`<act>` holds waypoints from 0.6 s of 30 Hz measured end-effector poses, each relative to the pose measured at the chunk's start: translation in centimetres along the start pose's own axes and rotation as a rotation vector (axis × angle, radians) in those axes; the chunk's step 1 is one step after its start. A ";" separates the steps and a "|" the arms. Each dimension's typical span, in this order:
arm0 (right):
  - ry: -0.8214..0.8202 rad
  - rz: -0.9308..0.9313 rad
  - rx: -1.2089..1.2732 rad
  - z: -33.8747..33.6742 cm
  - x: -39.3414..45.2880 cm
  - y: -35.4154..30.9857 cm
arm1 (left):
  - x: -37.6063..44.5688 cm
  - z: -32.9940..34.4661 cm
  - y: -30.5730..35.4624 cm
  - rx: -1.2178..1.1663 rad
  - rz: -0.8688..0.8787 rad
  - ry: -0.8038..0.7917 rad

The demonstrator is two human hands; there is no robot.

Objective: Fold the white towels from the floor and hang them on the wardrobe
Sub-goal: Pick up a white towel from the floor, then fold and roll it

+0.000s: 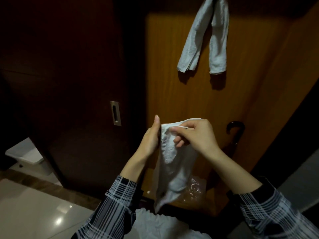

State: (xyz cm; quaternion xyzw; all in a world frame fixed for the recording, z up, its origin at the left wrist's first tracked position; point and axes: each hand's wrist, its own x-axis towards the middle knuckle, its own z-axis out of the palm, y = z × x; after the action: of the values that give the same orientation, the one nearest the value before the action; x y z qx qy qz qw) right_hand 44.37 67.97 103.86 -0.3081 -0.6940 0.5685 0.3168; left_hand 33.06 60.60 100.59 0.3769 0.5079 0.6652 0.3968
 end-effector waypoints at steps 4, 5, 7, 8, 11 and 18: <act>0.045 -0.055 -0.016 0.1 -0.3 0.0 | 0.0 0.3 0.1 0.029 0.045 -0.028; 0.056 -0.077 -0.036 0.0 -0.4 0.0 | 0.0 0.4 0.1 0.051 0.073 -0.053; 0.069 -0.122 -0.097 -0.1 -0.6 0.0 | -0.2 0.7 0.1 0.082 0.134 -0.094; 0.077 -0.144 -0.137 -0.3 -0.6 0.1 | -0.2 0.7 0.1 0.082 0.155 -0.106; 0.099 -0.176 -0.267 -0.7 -0.4 0.4 | -0.2 0.6 -0.3 0.132 0.215 -0.124; 0.070 -0.180 -0.307 -1.7 -0.2 0.4 | 0.3 0.3 -0.7 0.317 0.263 -0.188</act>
State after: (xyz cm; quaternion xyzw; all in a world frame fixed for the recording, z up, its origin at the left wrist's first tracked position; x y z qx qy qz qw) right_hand 45.90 68.90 103.76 -0.3091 -0.7859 0.4141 0.3395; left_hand 33.32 61.10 100.04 0.5577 0.5134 0.5852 0.2879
